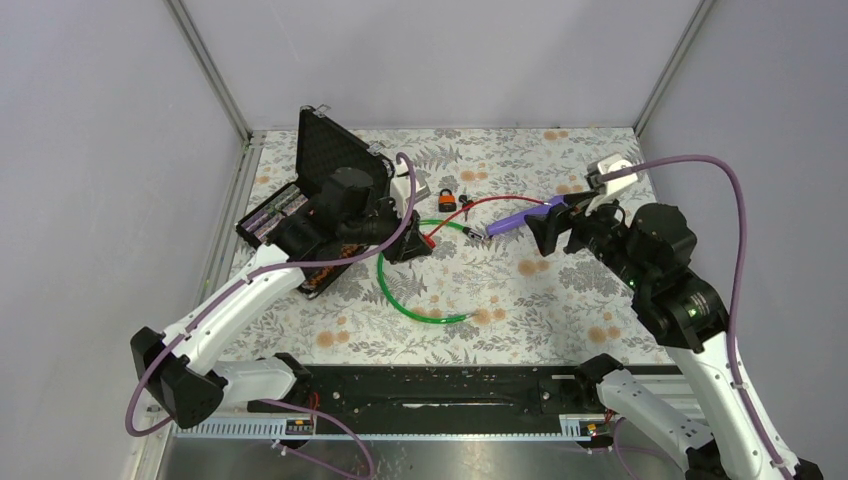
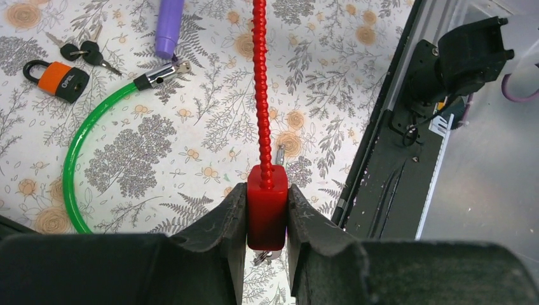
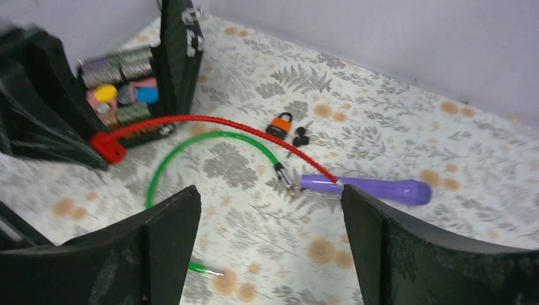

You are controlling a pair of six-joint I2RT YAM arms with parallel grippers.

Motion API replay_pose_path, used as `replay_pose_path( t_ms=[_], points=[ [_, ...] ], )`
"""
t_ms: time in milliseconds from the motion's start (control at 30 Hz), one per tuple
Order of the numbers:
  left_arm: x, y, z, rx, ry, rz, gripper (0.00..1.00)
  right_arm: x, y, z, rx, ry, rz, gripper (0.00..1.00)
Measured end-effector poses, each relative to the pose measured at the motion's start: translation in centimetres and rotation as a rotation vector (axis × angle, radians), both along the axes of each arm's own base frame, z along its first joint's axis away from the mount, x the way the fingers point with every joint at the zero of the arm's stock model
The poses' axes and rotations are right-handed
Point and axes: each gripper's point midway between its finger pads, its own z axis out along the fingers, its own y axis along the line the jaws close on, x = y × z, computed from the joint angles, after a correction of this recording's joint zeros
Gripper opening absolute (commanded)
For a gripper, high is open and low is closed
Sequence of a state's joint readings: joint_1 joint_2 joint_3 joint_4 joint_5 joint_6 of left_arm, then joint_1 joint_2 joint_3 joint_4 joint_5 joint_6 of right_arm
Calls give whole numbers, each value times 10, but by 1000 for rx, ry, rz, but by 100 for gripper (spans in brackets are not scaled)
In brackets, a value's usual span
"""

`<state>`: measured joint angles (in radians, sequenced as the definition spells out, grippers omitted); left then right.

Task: Lock with the key
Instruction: Lock the lock.

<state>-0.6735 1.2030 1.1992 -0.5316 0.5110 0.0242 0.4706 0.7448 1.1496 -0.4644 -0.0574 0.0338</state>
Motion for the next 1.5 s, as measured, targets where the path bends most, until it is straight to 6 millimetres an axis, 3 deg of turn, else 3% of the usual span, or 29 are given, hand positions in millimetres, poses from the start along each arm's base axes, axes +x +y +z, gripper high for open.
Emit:
replay_pose_path(
  t_ms=[100, 333, 500, 667, 867, 967, 1033, 1267, 1500],
  points=[
    [-6, -1, 2, 0, -5, -34, 0, 2, 1, -7, -134, -24, 57, 84],
    [-22, -3, 0, 19, -10, -107, 0, 15, 4, -56, -407, 87, 177, 71],
    [-26, -4, 0, 20, -19, -127, 0, 27, 9, -75, -509, 160, 233, 54],
    [-26, -4, 0, 20, -22, -129, 0, 25, 10, -90, -548, 224, 272, 45],
    [-26, -4, 0, 21, -23, -130, 0, 19, 7, -92, -557, 238, 278, 21],
    [-26, -4, 0, 20, -23, -129, 0, 15, 5, -97, -564, 262, 285, 0],
    [-26, -4, 0, 20, -23, -129, 0, 13, 6, -101, -567, 283, 295, 0],
    [-24, -7, 3, -4, 7, -103, 0, 6, 23, -117, -471, 413, 336, 0],
    [-12, -28, 5, -154, 74, -20, 0, 20, 65, -101, 40, 348, 209, 0]
  ],
)
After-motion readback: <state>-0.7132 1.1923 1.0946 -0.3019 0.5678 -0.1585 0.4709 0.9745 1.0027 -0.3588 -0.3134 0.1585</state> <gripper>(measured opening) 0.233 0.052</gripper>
